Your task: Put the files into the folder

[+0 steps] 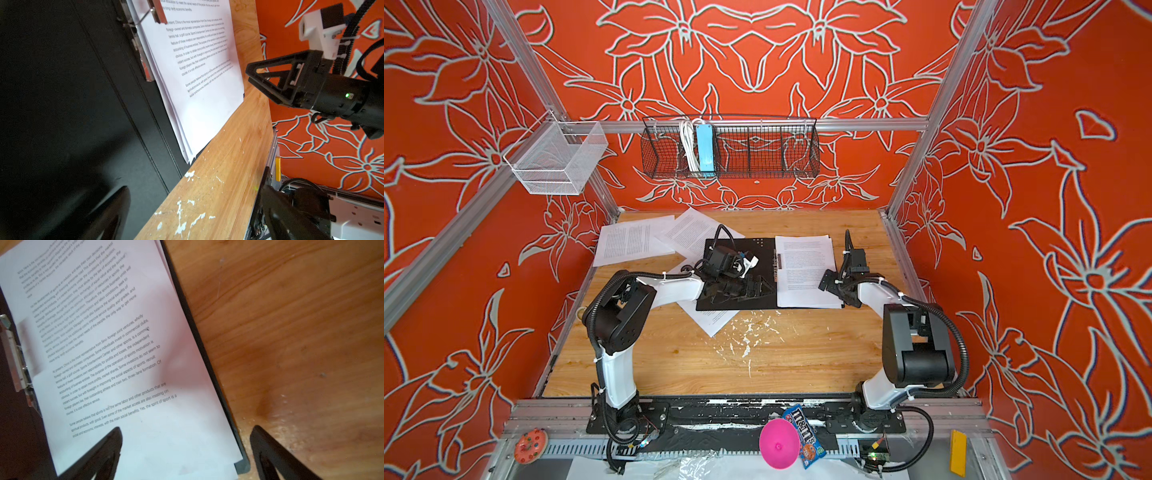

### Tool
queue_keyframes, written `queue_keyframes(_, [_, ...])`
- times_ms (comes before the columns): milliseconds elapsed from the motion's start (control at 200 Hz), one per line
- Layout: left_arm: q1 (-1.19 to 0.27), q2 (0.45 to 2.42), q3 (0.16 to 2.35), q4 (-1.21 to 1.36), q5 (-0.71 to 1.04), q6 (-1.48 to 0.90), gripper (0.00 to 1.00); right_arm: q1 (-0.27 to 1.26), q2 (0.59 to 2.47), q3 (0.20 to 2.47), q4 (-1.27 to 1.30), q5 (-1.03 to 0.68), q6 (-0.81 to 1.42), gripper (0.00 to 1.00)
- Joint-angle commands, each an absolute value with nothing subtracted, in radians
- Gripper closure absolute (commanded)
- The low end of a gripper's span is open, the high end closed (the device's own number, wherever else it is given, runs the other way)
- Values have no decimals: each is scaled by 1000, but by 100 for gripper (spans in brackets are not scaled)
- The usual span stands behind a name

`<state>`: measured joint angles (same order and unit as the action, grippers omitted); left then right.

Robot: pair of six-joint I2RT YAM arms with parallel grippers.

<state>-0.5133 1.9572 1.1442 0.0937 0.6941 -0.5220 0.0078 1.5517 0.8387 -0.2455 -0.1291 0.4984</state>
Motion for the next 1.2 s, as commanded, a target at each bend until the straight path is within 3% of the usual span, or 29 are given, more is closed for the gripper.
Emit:
queue_keyframes(0, [-512,1994,1156,57,678,-497,2,9,1518,819,-202,-164,498,3])
queue_keyframes(1196, [-526,2041,1181,18,661,-471,2,10,1552,766,-188,-263,473,4])
